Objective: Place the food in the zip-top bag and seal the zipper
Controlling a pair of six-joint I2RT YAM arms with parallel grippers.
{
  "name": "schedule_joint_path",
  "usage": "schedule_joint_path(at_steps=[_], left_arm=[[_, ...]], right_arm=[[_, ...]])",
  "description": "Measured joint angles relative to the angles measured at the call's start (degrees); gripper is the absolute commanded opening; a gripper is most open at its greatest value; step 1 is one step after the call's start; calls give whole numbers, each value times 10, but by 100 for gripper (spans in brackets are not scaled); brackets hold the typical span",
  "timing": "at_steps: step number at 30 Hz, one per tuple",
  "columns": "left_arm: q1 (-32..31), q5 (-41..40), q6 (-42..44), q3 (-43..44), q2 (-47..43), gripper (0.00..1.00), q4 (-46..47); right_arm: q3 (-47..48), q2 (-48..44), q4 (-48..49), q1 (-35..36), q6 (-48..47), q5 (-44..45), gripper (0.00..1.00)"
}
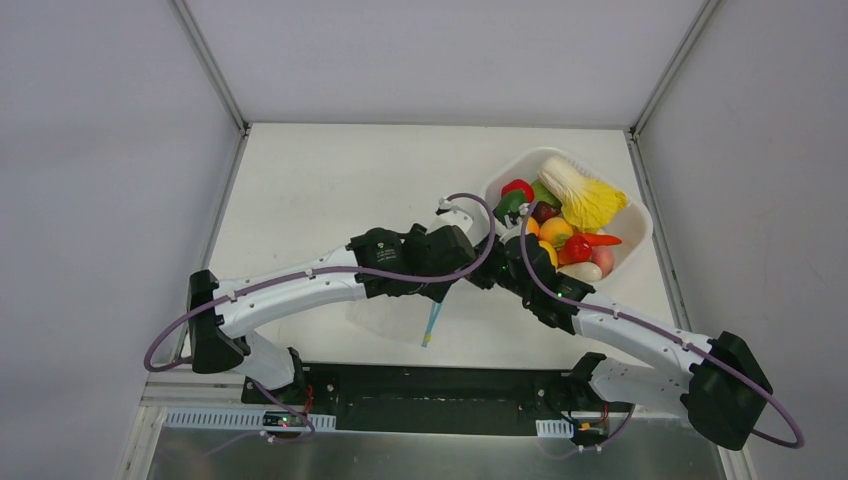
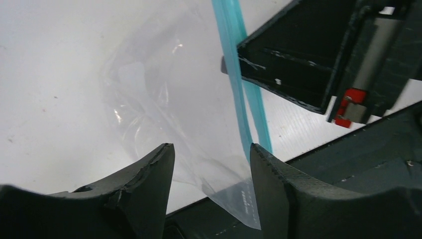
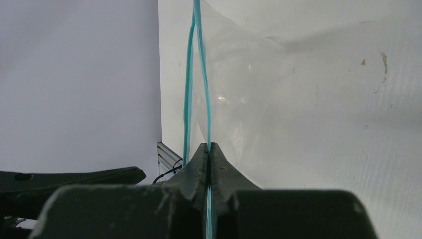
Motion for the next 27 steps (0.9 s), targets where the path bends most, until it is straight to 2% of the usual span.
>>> schedule_joint_path(at_steps=[6,11,21,24,27], left_arm=[[-11,17,-2,-11,-15,60,39],[-11,17,-2,-12,-23,67,50],[-19,-33,-24,-16,-3,68,28],[-19,-39,-26,-21,-2,67,29],[-19,-39,-26,-24,-2,60,35]], right_arm=[[0,0,0,0,8,20,0],[0,0,-2,0,11,28,0],[17,0,-6,-7,17,28,0],[22,0,-6,-8,22,28,0],[22,0,-7,-9,26,26,0]])
